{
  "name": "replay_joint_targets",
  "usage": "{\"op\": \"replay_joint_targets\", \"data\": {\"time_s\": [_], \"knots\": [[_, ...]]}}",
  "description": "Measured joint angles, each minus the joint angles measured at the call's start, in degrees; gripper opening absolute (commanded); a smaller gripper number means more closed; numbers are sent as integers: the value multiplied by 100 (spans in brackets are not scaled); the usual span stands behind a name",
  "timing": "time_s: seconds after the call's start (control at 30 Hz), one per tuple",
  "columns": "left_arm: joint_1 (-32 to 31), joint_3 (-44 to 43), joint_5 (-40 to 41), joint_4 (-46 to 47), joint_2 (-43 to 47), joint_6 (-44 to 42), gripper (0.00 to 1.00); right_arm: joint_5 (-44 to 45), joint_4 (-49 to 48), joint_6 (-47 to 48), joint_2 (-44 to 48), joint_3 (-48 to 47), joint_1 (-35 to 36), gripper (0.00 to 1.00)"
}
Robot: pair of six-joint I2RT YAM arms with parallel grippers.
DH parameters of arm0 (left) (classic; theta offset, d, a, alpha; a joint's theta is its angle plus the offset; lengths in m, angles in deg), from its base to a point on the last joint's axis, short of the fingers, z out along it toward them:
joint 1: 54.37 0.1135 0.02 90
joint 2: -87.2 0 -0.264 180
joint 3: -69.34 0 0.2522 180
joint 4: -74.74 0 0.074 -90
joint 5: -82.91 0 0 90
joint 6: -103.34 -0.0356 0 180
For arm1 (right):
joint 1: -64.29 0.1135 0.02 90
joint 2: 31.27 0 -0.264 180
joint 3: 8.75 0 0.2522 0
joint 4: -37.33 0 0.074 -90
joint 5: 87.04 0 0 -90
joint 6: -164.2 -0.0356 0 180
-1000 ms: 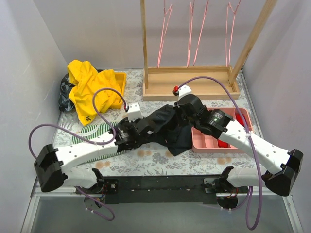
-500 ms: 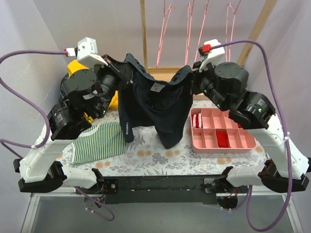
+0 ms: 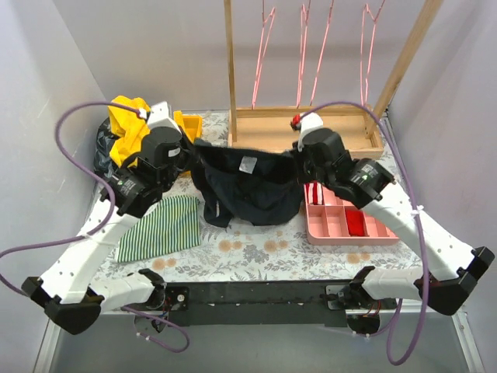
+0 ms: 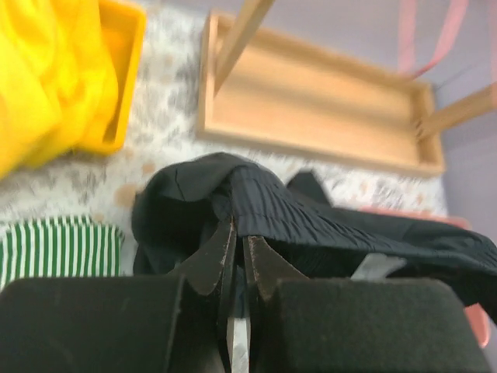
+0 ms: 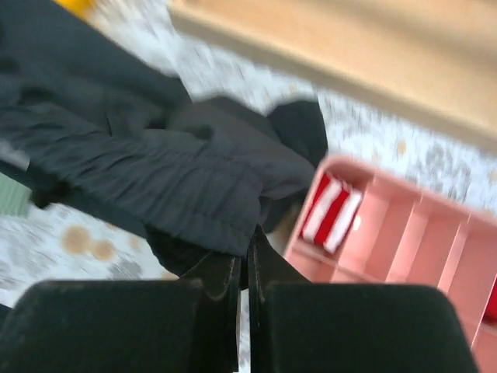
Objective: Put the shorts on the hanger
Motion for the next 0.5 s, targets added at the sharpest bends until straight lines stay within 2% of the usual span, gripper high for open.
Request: {"op": "replay_joint_targets", "data": {"time_s": [0.1, 0.23, 0.4, 0.43, 0.5], "knots": [[640, 1178, -1019, 258, 129, 151, 0, -332, -177, -105, 243, 1259, -420, 1], [1198, 2583, -2238, 887, -48, 302, 0, -754, -789, -221, 190, 2457, -813, 1], [1506, 3563, -3042, 1552, -778, 385, 0, -942, -1445, -321, -645, 3045, -1021, 13], [1532, 3611, -3126, 1644, -929, 382, 7, -946, -1517, -321, -796, 3069, -1036, 20], [1585, 3630, -3257, 1816, -1211, 372, 13, -960, -1624, -328, -999, 3071, -1054, 27]]}}
